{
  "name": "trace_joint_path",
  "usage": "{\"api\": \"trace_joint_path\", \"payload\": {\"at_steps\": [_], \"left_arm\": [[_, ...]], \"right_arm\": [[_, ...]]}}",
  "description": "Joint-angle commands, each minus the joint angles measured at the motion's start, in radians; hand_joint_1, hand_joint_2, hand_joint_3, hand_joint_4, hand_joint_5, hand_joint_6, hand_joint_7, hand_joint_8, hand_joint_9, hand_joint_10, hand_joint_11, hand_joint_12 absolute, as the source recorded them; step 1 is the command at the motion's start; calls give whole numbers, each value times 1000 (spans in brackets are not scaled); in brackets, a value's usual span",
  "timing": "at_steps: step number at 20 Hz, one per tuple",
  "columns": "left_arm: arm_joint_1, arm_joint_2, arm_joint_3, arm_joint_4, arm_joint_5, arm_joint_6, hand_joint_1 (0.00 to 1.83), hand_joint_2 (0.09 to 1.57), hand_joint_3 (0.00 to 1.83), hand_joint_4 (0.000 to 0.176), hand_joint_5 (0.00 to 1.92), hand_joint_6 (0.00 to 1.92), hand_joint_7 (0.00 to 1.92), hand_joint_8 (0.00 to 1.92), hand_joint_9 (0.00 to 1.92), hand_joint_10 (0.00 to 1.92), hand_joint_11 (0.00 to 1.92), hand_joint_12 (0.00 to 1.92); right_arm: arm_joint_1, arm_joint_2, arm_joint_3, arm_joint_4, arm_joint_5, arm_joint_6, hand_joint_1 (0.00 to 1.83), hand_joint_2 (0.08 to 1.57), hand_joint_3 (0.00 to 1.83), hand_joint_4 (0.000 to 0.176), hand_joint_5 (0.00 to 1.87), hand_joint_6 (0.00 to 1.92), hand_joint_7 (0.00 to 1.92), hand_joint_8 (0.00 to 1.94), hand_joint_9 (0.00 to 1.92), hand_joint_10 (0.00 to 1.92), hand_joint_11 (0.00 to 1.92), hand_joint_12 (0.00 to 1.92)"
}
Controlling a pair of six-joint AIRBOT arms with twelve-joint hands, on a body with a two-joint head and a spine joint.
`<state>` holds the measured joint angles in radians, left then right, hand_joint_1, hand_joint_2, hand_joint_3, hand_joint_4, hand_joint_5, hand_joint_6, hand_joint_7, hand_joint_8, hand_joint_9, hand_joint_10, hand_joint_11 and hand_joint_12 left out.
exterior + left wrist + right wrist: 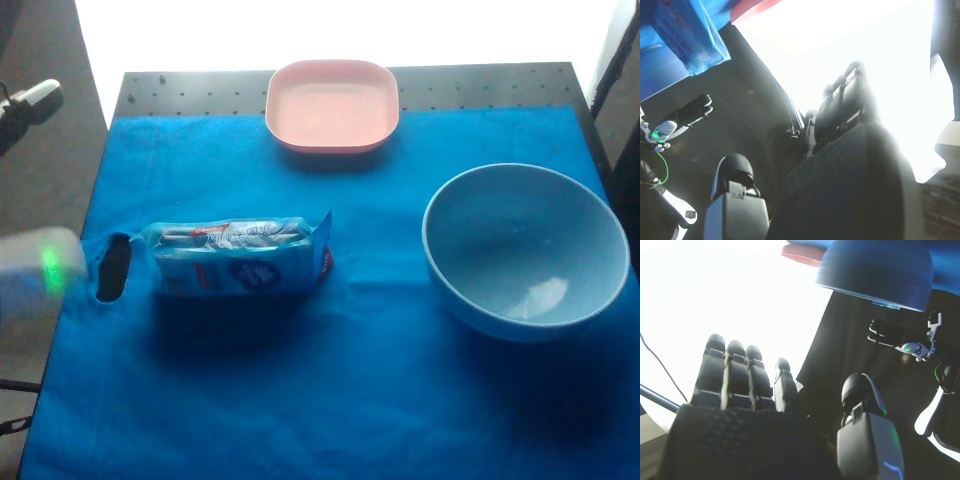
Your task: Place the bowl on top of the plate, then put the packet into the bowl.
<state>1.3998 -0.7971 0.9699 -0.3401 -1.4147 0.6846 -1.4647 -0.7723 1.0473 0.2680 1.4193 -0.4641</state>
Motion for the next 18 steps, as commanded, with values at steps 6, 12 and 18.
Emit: {"api": "trace_joint_path", "payload": {"at_steps": [6, 12, 18], "left_arm": [[-11, -2, 2, -7, -118, -4, 683, 791, 17, 176, 7, 2, 0, 0, 0, 0, 0, 0], [-12, -2, -1, -8, -118, -4, 678, 778, 7, 176, 0, 0, 0, 0, 0, 0, 0, 0], [-12, -3, -1, -6, -118, -4, 718, 786, 9, 176, 0, 0, 0, 0, 0, 0, 0, 0]], "right_arm": [[87, -1, -5, -99, 122, 8, 684, 794, 0, 139, 36, 0, 32, 0, 4, 0, 0, 10], [158, 0, -17, -224, 52, 8, 596, 798, 0, 133, 78, 13, 27, 5, 0, 0, 1, 0], [284, -15, -8, -409, -163, 8, 675, 868, 16, 104, 133, 13, 16, 1, 49, 13, 142, 58]]}}
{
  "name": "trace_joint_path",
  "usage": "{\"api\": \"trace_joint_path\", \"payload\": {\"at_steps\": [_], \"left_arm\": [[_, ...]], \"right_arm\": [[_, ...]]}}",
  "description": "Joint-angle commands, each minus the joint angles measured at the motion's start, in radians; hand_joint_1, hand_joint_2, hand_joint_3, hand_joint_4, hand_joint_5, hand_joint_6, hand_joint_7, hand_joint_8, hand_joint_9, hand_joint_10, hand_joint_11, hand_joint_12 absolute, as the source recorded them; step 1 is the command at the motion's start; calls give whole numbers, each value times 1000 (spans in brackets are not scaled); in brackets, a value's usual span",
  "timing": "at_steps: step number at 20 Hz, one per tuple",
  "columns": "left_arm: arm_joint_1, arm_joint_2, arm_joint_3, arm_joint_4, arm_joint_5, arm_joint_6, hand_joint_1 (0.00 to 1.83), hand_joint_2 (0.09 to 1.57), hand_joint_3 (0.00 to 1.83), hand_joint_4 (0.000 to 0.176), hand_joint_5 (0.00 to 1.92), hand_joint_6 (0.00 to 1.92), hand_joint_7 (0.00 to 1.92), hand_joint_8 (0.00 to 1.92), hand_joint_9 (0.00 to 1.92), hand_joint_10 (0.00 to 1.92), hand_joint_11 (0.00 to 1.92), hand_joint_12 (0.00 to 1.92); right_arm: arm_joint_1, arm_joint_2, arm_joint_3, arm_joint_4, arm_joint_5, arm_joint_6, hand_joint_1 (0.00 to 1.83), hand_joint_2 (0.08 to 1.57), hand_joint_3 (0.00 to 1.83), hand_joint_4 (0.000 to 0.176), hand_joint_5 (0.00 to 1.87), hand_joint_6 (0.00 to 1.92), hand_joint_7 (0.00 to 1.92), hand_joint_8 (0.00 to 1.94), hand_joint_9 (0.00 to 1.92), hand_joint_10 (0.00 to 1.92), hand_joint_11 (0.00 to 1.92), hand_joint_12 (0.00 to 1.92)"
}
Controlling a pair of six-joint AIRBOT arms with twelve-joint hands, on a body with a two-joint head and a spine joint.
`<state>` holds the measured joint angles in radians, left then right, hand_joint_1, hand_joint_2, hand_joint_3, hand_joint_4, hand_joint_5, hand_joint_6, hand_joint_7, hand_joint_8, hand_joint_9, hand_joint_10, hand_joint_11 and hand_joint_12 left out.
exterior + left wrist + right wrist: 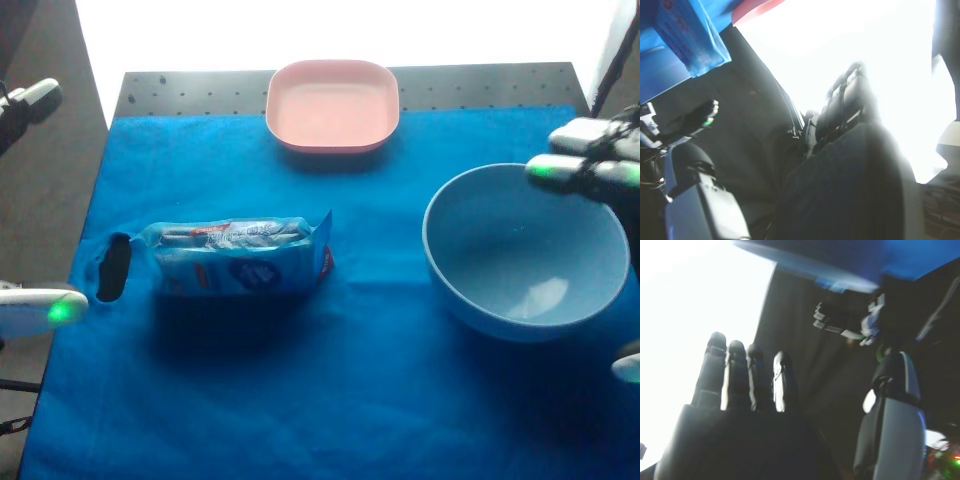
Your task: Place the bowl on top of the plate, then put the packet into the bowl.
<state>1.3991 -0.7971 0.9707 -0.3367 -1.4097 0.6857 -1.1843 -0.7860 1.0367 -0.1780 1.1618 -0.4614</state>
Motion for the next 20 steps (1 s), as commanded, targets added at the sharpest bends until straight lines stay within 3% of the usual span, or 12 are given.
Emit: {"api": "trace_joint_path", "payload": {"at_steps": [1, 2, 3, 5, 6, 7, 8, 11, 15, 16, 17, 20], "left_arm": [[-11, -3, -1, -8, -120, -5, 734, 789, 9, 176, 0, 0, 0, 0, 0, 0, 0, 0], [-11, -3, -1, -6, -118, -5, 742, 785, 6, 176, 0, 0, 0, 0, 0, 0, 0, 0], [-11, -3, -1, -6, -119, -5, 733, 783, 5, 176, 0, 0, 0, 0, 0, 0, 0, 0], [-11, -3, 0, -5, -123, -5, 740, 772, 0, 176, 15, 5, 0, 0, 0, 0, 0, 0], [-11, -4, 0, -5, -123, -5, 733, 771, 0, 176, 23, 8, 0, 0, 0, 0, 0, 0], [-11, -4, -1, -5, -122, -5, 750, 778, 2, 176, 27, 8, 0, 0, 0, 0, 0, 0], [-11, -5, 0, -5, -121, -5, 758, 775, 0, 176, 23, 6, 0, 0, 0, 0, 0, 0], [-11, -6, 0, -5, -122, -5, 727, 788, 6, 176, 24, 4, 0, 0, 0, 0, 0, 0], [-11, -7, 0, -4, -124, -5, 742, 765, 0, 176, 17, 0, 0, 0, 0, 0, 0, 0], [-11, -8, 0, -4, -125, -6, 731, 764, 0, 176, 21, 2, 0, 0, 0, 0, 0, 0], [-11, -8, 0, -4, -125, -6, 711, 768, 0, 176, 12, 0, 0, 0, 0, 0, 0, 0], [-11, -8, 0, -4, -125, -6, 714, 774, 1, 176, 7, 0, 0, 0, 0, 0, 0, 0]], "right_arm": [[27, -8, 7, 10, 57, 6, 642, 866, 13, 107, 129, 9, 17, 2, 64, 17, 212, 88], [60, -21, 17, -26, 7, 6, 623, 874, 14, 116, 118, 3, 3, 0, 50, 9, 192, 80], [75, -30, 23, -42, -15, 6, 578, 902, 22, 98, 113, 1, 7, 2, 45, 5, 139, 57], [115, -54, 43, -93, -82, 14, 567, 947, 10, 85, 83, 0, 0, 0, 3, 0, 43, 18], [128, -63, 51, -109, -103, 22, 567, 954, 11, 58, 86, 3, 0, 0, 0, 0, 33, 14], [149, -78, 66, -138, -138, 41, 548, 971, 16, 12, 106, 10, 0, 0, 0, 0, 28, 12], [163, -93, 79, -158, -160, 56, 551, 984, 20, 0, 105, 8, 0, 0, 0, 0, 26, 11], [221, -136, 117, -249, -238, 103, 569, 1002, 17, 0, 122, 12, 24, 9, 27, 10, 79, 34], [283, -159, 137, -341, -321, 105, 478, 1093, 4, 0, 253, 7, 210, 8, 205, 11, 209, 75], [284, -160, 138, -348, -326, 108, 509, 1108, 2, 0, 394, 15, 356, 15, 347, 20, 340, 147], [284, -160, 139, -352, -329, 109, 524, 1132, 5, 0, 512, 19, 490, 21, 496, 18, 448, 350], [284, -160, 139, -378, -346, 117, 646, 1137, 0, 0, 771, 15, 756, 10, 765, 14, 549, 836]]}}
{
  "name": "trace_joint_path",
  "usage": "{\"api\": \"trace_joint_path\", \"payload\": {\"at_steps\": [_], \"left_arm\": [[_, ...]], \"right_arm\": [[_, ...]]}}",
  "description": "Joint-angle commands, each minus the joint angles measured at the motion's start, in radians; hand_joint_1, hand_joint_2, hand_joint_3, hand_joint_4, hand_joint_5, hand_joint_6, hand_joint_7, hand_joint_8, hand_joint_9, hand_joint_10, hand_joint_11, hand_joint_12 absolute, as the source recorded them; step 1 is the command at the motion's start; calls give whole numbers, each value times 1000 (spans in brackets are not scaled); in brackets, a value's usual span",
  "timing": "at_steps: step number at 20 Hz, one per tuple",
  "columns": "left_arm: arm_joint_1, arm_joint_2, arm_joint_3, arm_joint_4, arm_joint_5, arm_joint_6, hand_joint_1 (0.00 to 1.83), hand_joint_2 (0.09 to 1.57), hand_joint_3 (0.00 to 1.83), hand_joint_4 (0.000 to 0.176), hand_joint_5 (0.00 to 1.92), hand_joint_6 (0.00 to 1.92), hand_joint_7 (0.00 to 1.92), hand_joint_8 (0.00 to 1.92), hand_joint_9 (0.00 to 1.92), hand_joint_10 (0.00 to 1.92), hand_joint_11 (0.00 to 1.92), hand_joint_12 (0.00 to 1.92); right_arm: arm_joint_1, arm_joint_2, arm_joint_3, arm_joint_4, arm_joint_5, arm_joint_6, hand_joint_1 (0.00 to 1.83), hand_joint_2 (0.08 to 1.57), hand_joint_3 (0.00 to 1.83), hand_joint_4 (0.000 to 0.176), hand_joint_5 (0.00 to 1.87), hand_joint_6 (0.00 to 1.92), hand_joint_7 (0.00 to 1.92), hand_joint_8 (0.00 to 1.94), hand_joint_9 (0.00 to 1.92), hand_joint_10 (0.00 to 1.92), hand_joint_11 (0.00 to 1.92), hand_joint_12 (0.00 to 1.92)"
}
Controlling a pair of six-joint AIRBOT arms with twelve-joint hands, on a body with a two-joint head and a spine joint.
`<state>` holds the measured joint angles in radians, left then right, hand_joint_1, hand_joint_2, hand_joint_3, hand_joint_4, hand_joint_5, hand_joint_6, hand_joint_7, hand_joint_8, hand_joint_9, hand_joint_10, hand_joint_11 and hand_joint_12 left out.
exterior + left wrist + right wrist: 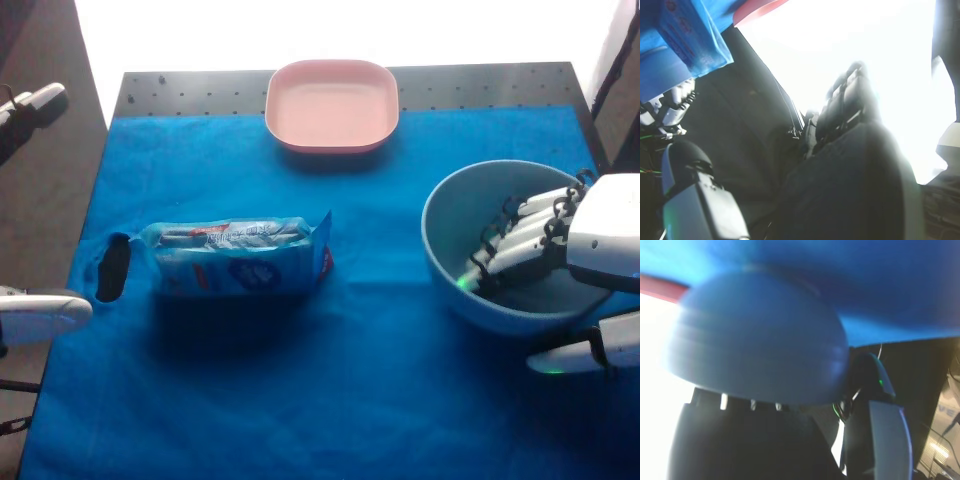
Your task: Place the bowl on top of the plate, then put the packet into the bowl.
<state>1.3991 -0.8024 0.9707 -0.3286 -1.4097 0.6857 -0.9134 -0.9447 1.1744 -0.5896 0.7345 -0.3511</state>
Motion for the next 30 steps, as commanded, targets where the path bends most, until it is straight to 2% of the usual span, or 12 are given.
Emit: {"api": "trace_joint_path", "payload": {"at_steps": [1, 5, 9, 13, 14, 15, 16, 17, 18, 19, 26, 30], "left_arm": [[-11, -3, 0, -12, -125, -6, 697, 774, 1, 176, 8, 0, 0, 0, 0, 0, 0, 0], [-11, -4, -1, -12, -129, -6, 704, 776, 2, 176, 5, 2, 0, 0, 0, 0, 0, 0], [-11, -5, -3, -13, -131, -6, 726, 774, 1, 176, 7, 2, 0, 0, 0, 0, 0, 0], [-11, -9, -1, -13, -133, -7, 718, 792, 7, 176, 25, 7, 0, 0, 0, 0, 0, 0], [-11, -9, -1, -13, -133, -7, 689, 788, 4, 176, 21, 4, 0, 0, 0, 0, 0, 0], [-11, -10, -1, -13, -133, -7, 691, 793, 7, 176, 19, 3, 0, 0, 0, 0, 0, 0], [-11, -10, -1, -13, -133, -7, 706, 799, 8, 176, 22, 4, 0, 0, 0, 0, 0, 0], [-11, -11, 0, -13, -133, -7, 712, 804, 10, 176, 21, 3, 0, 0, 0, 0, 0, 0], [-11, -12, 1, -13, -133, -7, 710, 803, 9, 176, 20, 2, 0, 0, 0, 0, 0, 0], [-11, -12, 1, -13, -133, -7, 715, 801, 8, 176, 18, 1, 0, 0, 0, 0, 0, 0], [-11, -14, 2, -13, -136, -7, 751, 795, 2, 176, 35, 6, 0, 0, 0, 0, 0, 0], [-11, -14, 1, -13, -139, -7, 707, 806, 6, 176, 39, 5, 0, 0, 0, 0, 0, 0]], "right_arm": [[13, -1, 2, 26, 76, 10, 685, 1128, 0, 0, 820, 11, 822, 7, 853, 17, 611, 895], [13, -1, 2, 12, 68, 20, 717, 1130, 0, 0, 1130, 25, 1154, 8, 1148, 21, 838, 1016], [13, -6, 2, 6, 60, 22, 730, 1163, 12, 0, 1213, 31, 1266, 21, 1207, 20, 892, 1025], [13, -13, 5, -1, 57, 22, 463, 1328, 15, 0, 1269, 33, 1320, 13, 1279, 26, 941, 1069], [13, -15, 6, -2, 57, 22, 323, 1353, 19, 0, 1312, 51, 1358, 24, 1337, 45, 979, 1089], [13, -16, 7, -4, 57, 22, 275, 1365, 6, 0, 1365, 84, 1421, 24, 1404, 48, 1034, 1077], [13, -18, 8, -4, 57, 22, 173, 1377, 1, 0, 1406, 258, 1584, 26, 1606, 205, 1187, 1208], [13, -20, 11, -4, 57, 22, 204, 1360, 0, 0, 1254, 1148, 1573, 1024, 1635, 1205, 1392, 1672], [16, -22, 13, -4, 57, 22, 191, 1366, 2, 0, 1165, 1721, 1564, 1625, 1660, 1727, 1530, 1871], [23, -25, 16, -5, 57, 22, 150, 1382, 7, 0, 1194, 1881, 1607, 1878, 1712, 1882, 1663, 1911], [79, -33, 31, -8, 58, 21, 2, 1444, 10, 0, 1128, 1921, 1517, 1941, 1642, 1921, 1638, 1921], [96, -33, 33, -7, 59, 21, 131, 1448, 0, 0, 1105, 1921, 1518, 1933, 1637, 1921, 1623, 1921]]}}
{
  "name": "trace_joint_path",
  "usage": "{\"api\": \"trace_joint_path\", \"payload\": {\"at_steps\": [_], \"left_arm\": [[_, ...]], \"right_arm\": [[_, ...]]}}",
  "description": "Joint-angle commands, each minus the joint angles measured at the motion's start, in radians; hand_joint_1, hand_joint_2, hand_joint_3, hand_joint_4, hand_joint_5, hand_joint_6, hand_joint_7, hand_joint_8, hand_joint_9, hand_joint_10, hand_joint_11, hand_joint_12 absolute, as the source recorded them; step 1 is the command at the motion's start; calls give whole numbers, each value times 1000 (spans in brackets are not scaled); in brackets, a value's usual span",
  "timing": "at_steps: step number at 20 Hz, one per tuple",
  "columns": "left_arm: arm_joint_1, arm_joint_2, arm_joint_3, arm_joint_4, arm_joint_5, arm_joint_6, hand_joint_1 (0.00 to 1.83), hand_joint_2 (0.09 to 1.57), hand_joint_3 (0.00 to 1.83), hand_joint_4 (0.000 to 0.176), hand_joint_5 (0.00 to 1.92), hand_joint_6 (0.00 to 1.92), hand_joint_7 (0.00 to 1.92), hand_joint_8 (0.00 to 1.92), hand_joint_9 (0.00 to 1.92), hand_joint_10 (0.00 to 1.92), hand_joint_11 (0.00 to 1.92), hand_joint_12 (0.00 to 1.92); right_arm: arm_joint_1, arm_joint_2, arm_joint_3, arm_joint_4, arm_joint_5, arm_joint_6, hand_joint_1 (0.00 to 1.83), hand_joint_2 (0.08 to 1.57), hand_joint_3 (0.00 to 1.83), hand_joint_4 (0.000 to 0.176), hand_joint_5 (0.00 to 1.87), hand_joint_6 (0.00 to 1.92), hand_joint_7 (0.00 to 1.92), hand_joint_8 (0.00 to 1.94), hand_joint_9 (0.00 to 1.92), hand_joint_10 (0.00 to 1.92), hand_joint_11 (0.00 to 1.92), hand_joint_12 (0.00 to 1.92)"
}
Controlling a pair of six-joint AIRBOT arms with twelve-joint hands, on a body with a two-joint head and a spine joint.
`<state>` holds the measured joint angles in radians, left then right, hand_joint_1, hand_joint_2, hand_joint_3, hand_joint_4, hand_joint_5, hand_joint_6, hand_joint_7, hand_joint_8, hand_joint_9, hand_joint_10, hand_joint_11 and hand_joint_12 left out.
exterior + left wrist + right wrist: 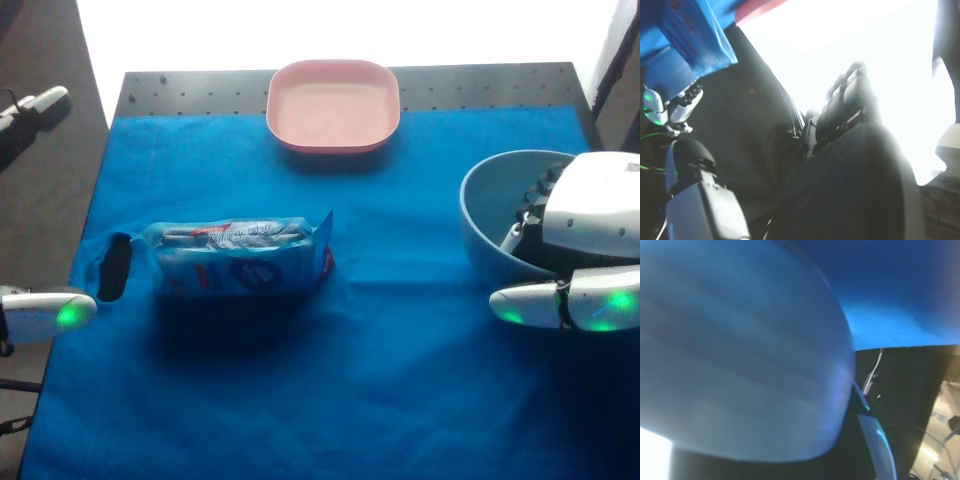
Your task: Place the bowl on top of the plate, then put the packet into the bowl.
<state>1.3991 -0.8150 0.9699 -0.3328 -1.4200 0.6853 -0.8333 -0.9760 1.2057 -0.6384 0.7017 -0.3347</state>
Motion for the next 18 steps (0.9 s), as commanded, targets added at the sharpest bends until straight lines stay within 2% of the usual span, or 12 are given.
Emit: {"api": "trace_joint_path", "payload": {"at_steps": [1, 4, 6, 7, 8, 9, 10, 12, 13, 14, 16, 18], "left_arm": [[-10, -2, 2, -9, -129, -7, 725, 803, 4, 176, 38, 4, 0, 0, 0, 0, 0, 0], [-10, -4, 2, -9, -130, -7, 749, 799, 1, 176, 45, 5, 0, 0, 0, 0, 0, 0], [-10, -5, 2, -9, -130, -8, 757, 798, 1, 176, 49, 6, 0, 0, 0, 0, 0, 0], [-10, -5, 2, -9, -132, -8, 727, 797, 0, 176, 46, 4, 0, 0, 0, 0, 0, 0], [-10, -5, 2, -9, -132, -8, 728, 796, 0, 176, 49, 4, 0, 0, 0, 0, 0, 0], [-10, -5, 2, -9, -132, -8, 744, 798, 1, 176, 50, 5, 0, 0, 0, 0, 0, 0], [-10, -5, 2, -9, -133, -8, 743, 794, 0, 176, 50, 4, 0, 0, 0, 0, 0, 0], [-10, -5, 2, -9, -133, -8, 738, 798, 1, 176, 45, 1, 0, 0, 0, 0, 0, 0], [-10, -5, 2, -9, -134, -8, 748, 801, 2, 176, 46, 1, 0, 0, 0, 0, 0, 0], [-10, -5, 2, -9, -134, -8, 750, 802, 3, 176, 42, 0, 0, 0, 0, 0, 0, 0], [-10, -6, 2, -9, -136, -8, 768, 795, 0, 176, 45, 2, 0, 0, 0, 0, 0, 0], [-10, -5, 2, -9, -140, -9, 751, 788, 0, 176, 41, 0, 0, 0, 0, 0, 0, 0]], "right_arm": [[22, -1, 1, 42, 92, 5, 141, 1444, 0, 0, 1106, 1921, 1521, 1933, 1639, 1921, 1625, 1921], [40, -1, 1, 42, 94, 5, 18, 1492, 11, 0, 1074, 1921, 1508, 1941, 1627, 1921, 1631, 1921], [52, -1, 1, 42, 106, 5, 250, 1567, 12, 0, 920, 1921, 1521, 1941, 1645, 1921, 1662, 1921], [60, 0, 1, 42, 118, 4, 268, 1570, 44, 13, 1011, 1921, 1539, 1941, 1636, 1921, 1638, 1921], [65, 0, 1, 42, 120, 4, 403, 1571, 46, 15, 1038, 1921, 1531, 1941, 1633, 1921, 1636, 1921], [73, 1, 1, 42, 123, 4, 406, 1571, 38, 14, 1064, 1921, 1541, 1941, 1638, 1921, 1636, 1921], [79, 1, 2, 42, 123, 4, 547, 1571, 35, 14, 1103, 1921, 1558, 1941, 1653, 1921, 1658, 1921], [98, -1, 8, 43, 123, 3, 603, 1571, 44, 14, 1138, 1921, 1584, 1941, 1676, 1921, 1693, 1921], [107, -3, 12, 43, 123, 1, 576, 1571, 53, 16, 1127, 1921, 1583, 1941, 1675, 1921, 1698, 1921], [115, -4, 14, 43, 123, -3, 411, 1571, 81, 16, 1120, 1921, 1566, 1941, 1657, 1921, 1669, 1921], [131, -5, 17, 49, 122, -22, 391, 1571, 68, 15, 1069, 1921, 1531, 1941, 1640, 1921, 1681, 1921], [135, -5, 21, 57, 122, -26, 232, 1571, 80, 18, 1051, 1921, 1529, 1941, 1632, 1921, 1659, 1921]]}}
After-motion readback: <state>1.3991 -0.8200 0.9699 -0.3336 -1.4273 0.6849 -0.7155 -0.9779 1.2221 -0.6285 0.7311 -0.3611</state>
